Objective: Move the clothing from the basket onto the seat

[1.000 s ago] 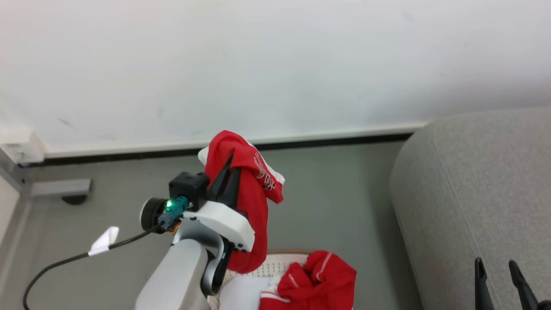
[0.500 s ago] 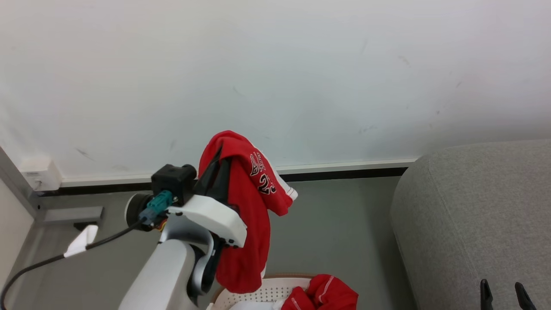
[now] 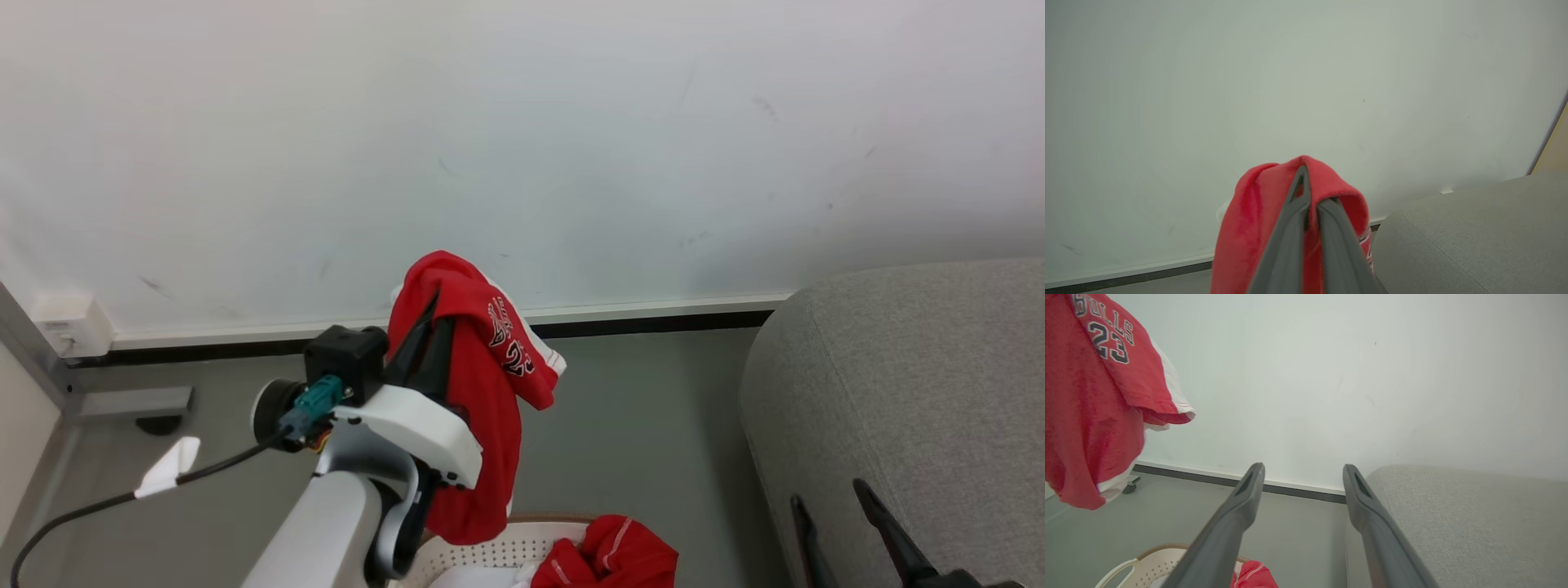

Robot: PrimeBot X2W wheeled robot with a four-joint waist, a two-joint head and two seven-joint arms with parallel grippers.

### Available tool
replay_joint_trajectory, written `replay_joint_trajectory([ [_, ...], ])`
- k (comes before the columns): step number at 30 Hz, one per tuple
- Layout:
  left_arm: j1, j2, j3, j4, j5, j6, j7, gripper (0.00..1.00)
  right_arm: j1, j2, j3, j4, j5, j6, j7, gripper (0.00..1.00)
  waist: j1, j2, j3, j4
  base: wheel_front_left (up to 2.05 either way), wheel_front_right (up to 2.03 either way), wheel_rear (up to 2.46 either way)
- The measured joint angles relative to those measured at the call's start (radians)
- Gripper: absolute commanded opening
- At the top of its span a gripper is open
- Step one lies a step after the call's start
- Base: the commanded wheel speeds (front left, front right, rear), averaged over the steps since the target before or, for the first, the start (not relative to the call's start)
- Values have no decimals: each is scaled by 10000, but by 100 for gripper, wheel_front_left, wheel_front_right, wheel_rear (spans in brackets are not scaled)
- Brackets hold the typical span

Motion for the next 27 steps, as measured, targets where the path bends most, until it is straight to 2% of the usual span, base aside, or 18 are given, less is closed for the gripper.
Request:
replay_joint_trajectory([
  [7, 89, -50, -288, -90, -40, -44, 88, 0, -1172, -754, 2197, 31, 238, 0, 0, 100, 1, 0, 98, -33, 0, 0, 0],
  [12, 117, -157, -562, -224, -113, -132, 182, 0, -2371, -940, 3835, 635, 616, 0, 0, 100, 1, 0, 164, -52, 0, 0, 0],
  [22, 138, -328, -1467, -476, -192, -443, 443, 0, -4893, -625, 6228, 2096, 1243, 0, -2, 100, 1, 0, 323, -2, 0, 0, 0],
  [27, 195, -405, -1996, -629, -251, -564, 581, 0, -5776, -380, 6638, 3227, 989, 0, -10, 100, 1, 0, 333, 82, 0, 0, 0],
])
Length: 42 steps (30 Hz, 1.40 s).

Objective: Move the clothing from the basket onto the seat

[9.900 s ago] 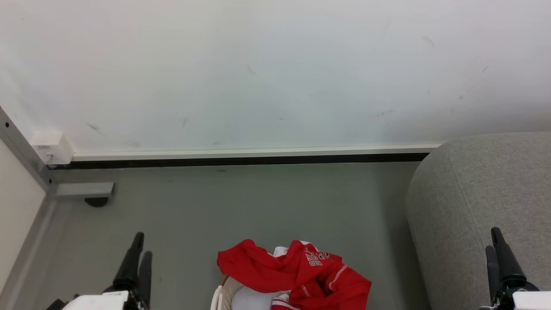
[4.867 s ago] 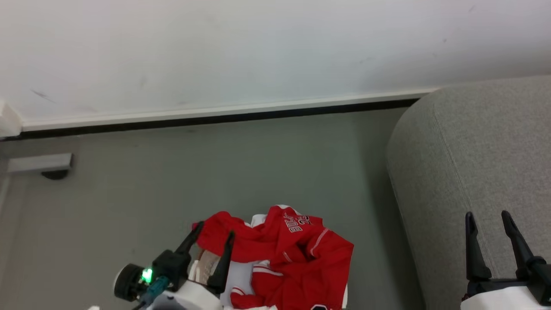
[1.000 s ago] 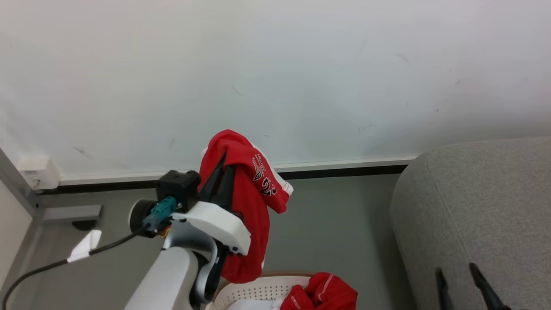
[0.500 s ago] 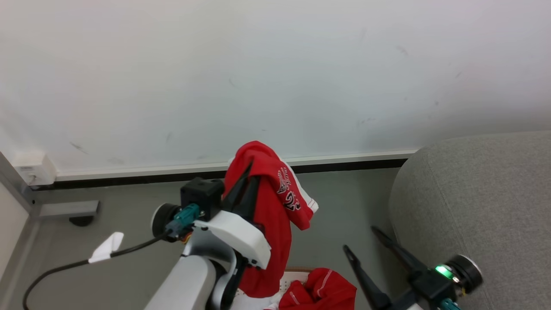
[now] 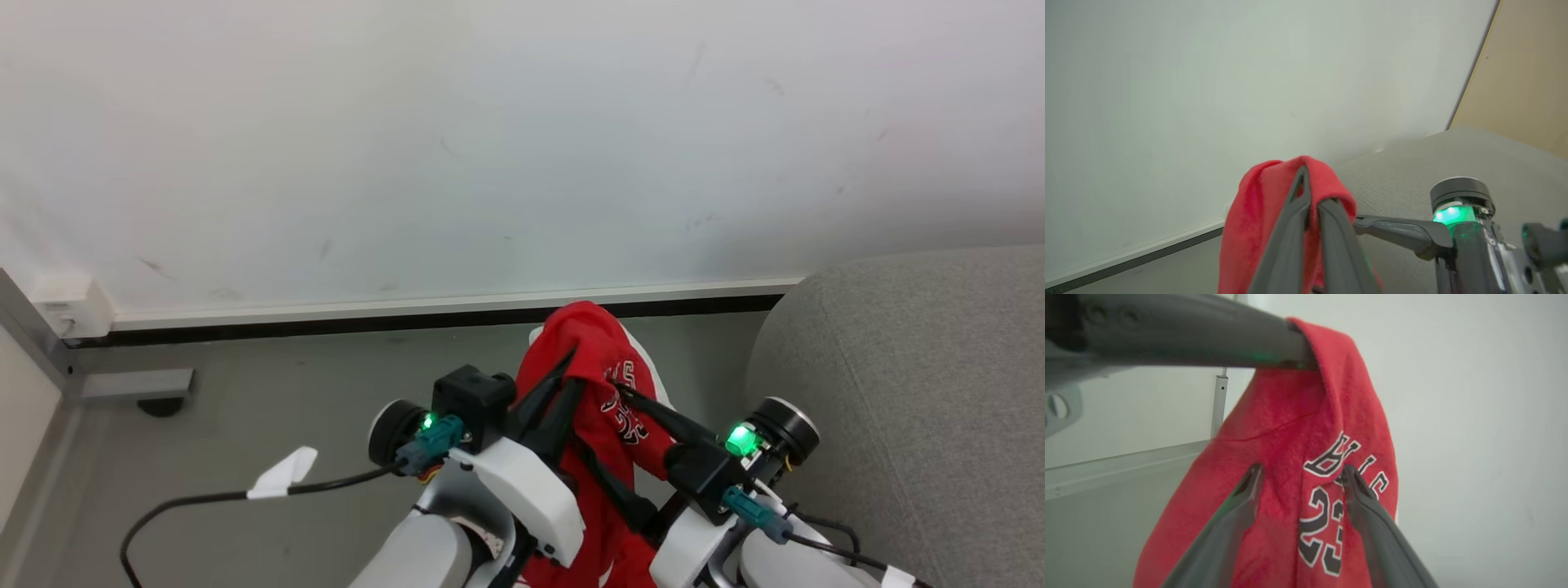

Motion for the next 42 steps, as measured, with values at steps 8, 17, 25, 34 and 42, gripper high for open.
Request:
replay_joint_trajectory([
  [8, 41, -96, -412, -192, -470, 40, 134, 0, -360, 545, 291, 1582, 556, 0, 12, 0, 0, 0, -35, 122, 0, 0, 0],
  [17, 37, -98, -408, -44, -596, 205, 107, 0, -388, 619, -134, 1379, 750, 0, 12, 0, 0, 0, -31, 16, 0, 0, 0],
  [25, 34, -23, -527, 161, -591, 209, -65, 100, -293, 529, -708, 1202, 750, 0, 12, 0, 0, 0, -65, -108, 0, 0, 0],
  [34, 38, 84, -704, 263, -520, 136, -178, 100, -78, 188, -1373, 826, 683, 0, 12, 0, 0, 0, 4, -341, 0, 0, 0],
  [42, 77, 215, -752, 303, -504, 138, -291, 100, 361, -245, -1960, 199, 489, 0, 10, 0, 0, 0, 65, -847, 0, 0, 0],
])
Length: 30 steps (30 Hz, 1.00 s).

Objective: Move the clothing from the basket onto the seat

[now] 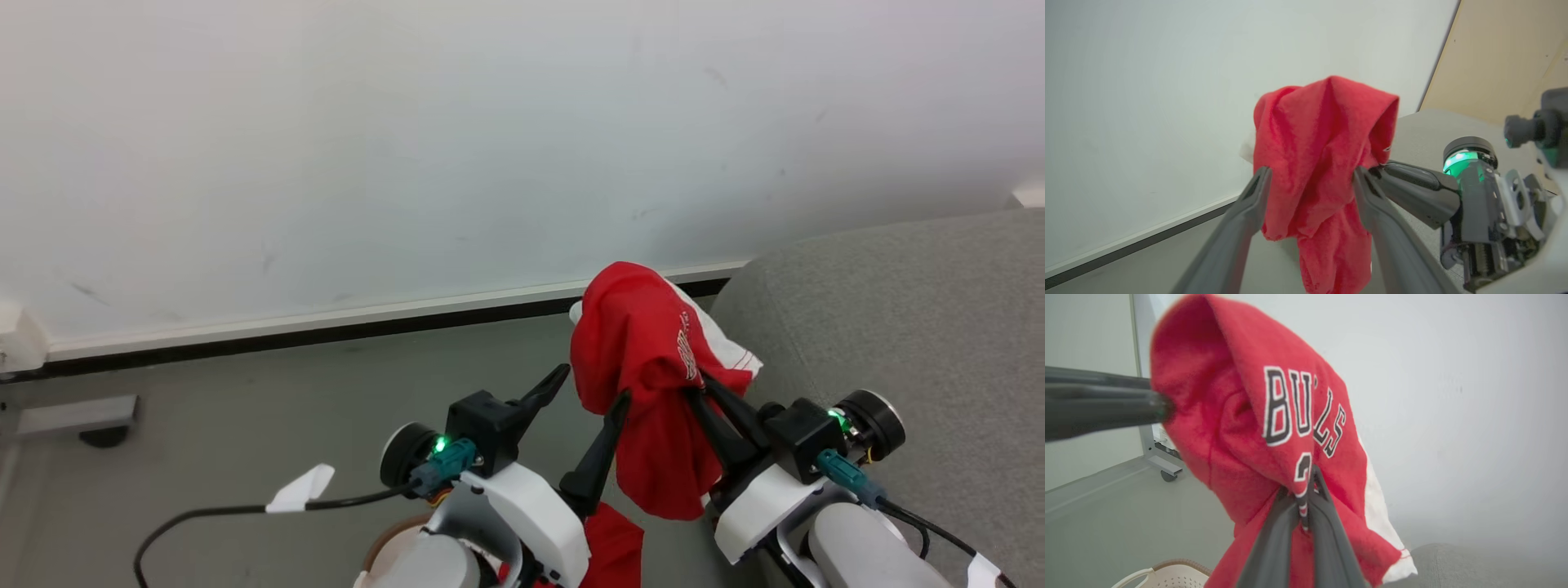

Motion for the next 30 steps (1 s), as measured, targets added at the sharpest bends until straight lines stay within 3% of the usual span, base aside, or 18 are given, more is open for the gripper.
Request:
replay_joint_trajectory([
  [20, 97, -50, -575, -146, -2, 35, -109, 100, 1163, -1308, -1685, -1588, -142, 0, 13, 0, -1, 0, 503, -3118, 0, 0, 0],
  [30, -546, 107, -840, -568, 311, -40, 341, 100, 1257, -1195, -3415, -2098, -163, 0, 92, 0, -1, 0, 1611, -3463, 0, 0, 0],
])
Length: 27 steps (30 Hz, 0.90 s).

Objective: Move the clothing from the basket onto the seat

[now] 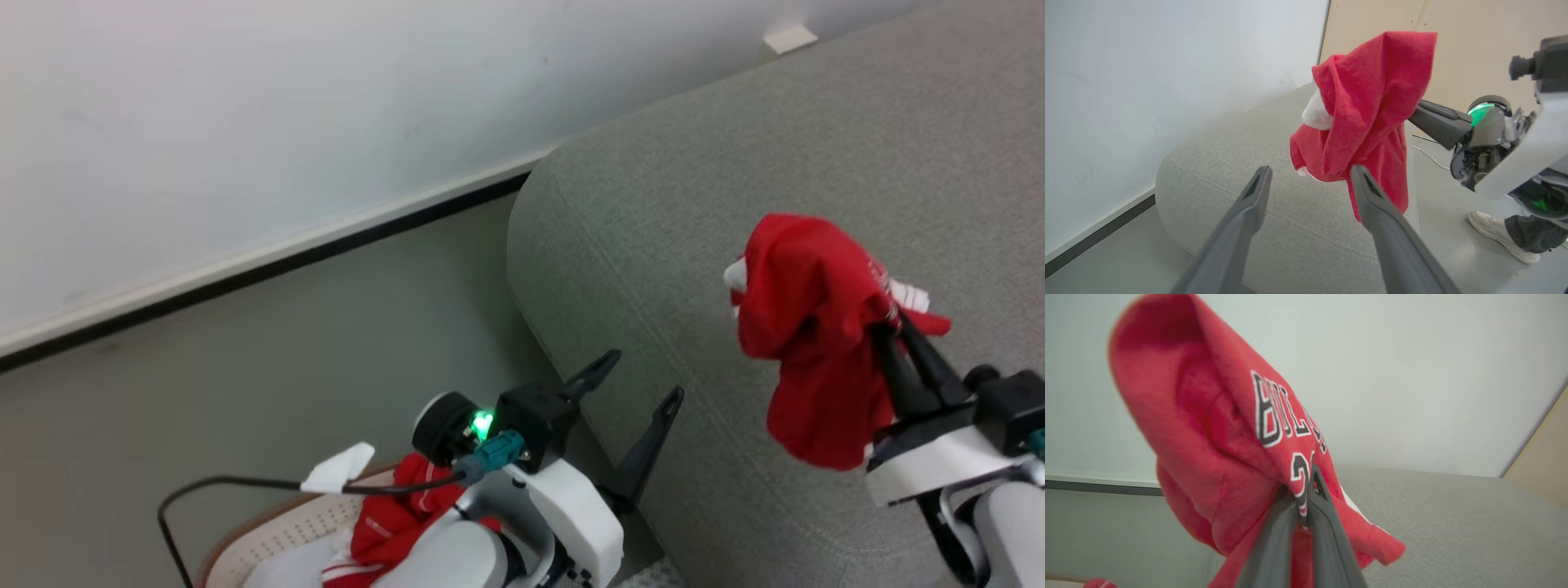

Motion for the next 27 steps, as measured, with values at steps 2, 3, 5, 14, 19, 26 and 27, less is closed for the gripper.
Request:
replay_joint_trajectory([
  [2, -359, 123, -6, -151, 182, -84, 198, 100, -400, 98, -493, 23, -4, -2, 0, 0, 0, 0, 427, 70, 0, 0, 0],
  [3, -559, 184, 4, -215, 244, -115, 284, 100, -658, 132, -690, 65, -52, 0, 0, 0, 0, 0, 665, 118, 0, 0, 0],
  [5, -911, 299, 31, -389, 318, -203, 476, 100, -1240, 207, -1181, 232, -92, 0, -2, 0, 1, 1, 1158, 229, 0, 0, 0],
  [14, -2659, 447, 63, -813, 650, -681, 995, 100, -4617, -408, -3346, 2123, -470, 0, 167, 0, 3, 0, 3679, 1008, 0, 0, 0],
  [19, -3348, 499, 150, -819, 972, -725, 940, 100, -6237, -719, -4612, 3503, -1216, 0, 221, 0, 4, 0, 4990, 1493, 0, 0, 0],
  [26, -3604, 552, 316, -650, 978, -669, 683, 100, -6920, -616, -6443, 5158, -3457, 0, 161, 0, 4, 0, 6143, 2221, 0, 0, 0],
  [27, -3590, 585, 362, -579, 945, -631, 669, 100, -6924, -462, -6635, 5331, -3733, 0, 130, 0, 4, 0, 6214, 2328, 0, 0, 0],
])
